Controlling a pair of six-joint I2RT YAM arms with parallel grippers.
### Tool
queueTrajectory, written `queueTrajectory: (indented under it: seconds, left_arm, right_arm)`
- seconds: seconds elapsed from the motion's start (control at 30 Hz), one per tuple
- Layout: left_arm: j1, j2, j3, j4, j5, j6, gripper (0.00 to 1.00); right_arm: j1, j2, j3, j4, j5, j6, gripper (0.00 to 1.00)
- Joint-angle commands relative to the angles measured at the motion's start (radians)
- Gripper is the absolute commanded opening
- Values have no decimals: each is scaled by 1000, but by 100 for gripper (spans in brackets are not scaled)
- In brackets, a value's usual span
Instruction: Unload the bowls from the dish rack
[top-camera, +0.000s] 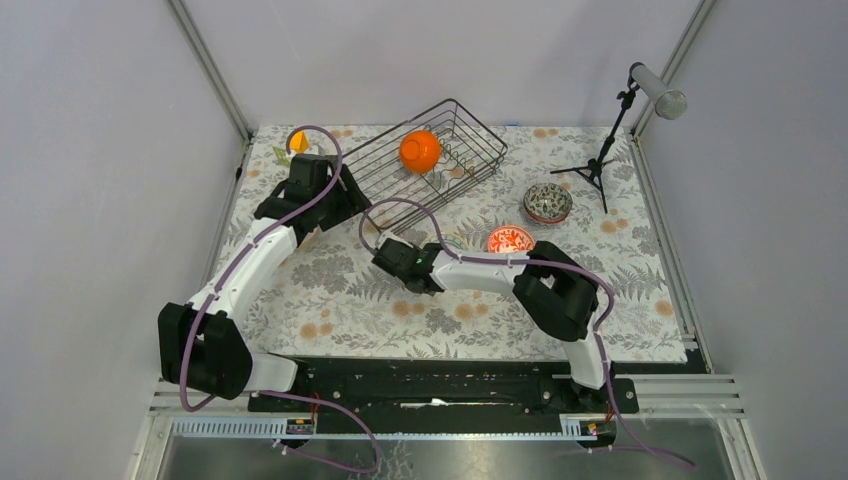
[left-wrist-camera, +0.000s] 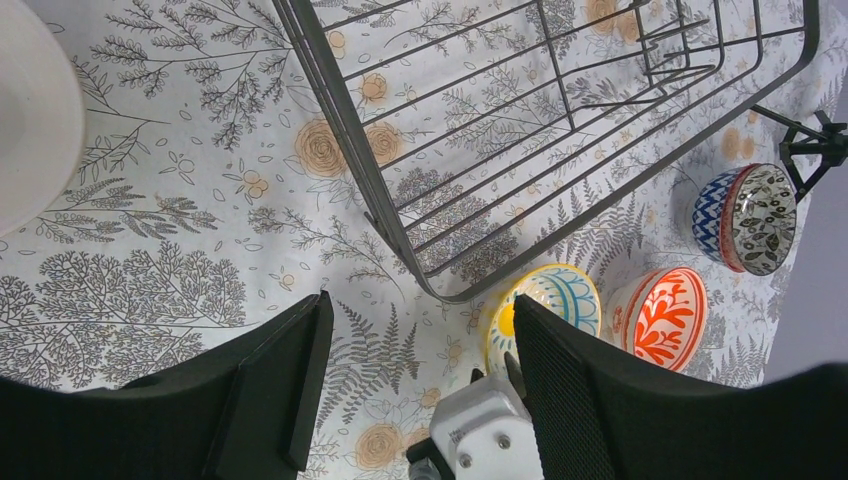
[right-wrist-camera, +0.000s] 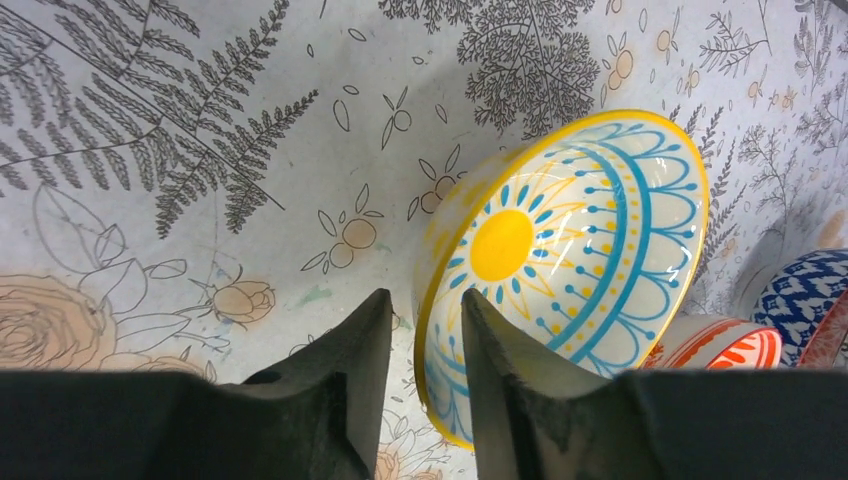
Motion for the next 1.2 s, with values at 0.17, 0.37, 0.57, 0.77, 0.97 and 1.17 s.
queueTrajectory:
  seconds: [0.17,0.37,0.57,0.77,0.97,1.17]
  left_arm:
    - [-5,-25,22,39,-5,-8,72]
    - [-5,-17,40,31,-11,-5,72]
    - [-4,-4,55,31,-8,-2,72]
    - [-5,20,80,32,4,8,72]
    - [-4,29,83,37,14,15,72]
    - [-5,28,72,48,33,11,72]
  right_arm:
    - [10,-129,6,35,-32,-41,4]
    - [9,-182,50,-4,72,-44,0]
    - [0,-207,125,-90,160,-53,0]
    - [-42,-225,150,-136,183,-46,0]
    - [-147,-266,153,-231,164,48,0]
    - [-284,-344,81,-327,217,216,0]
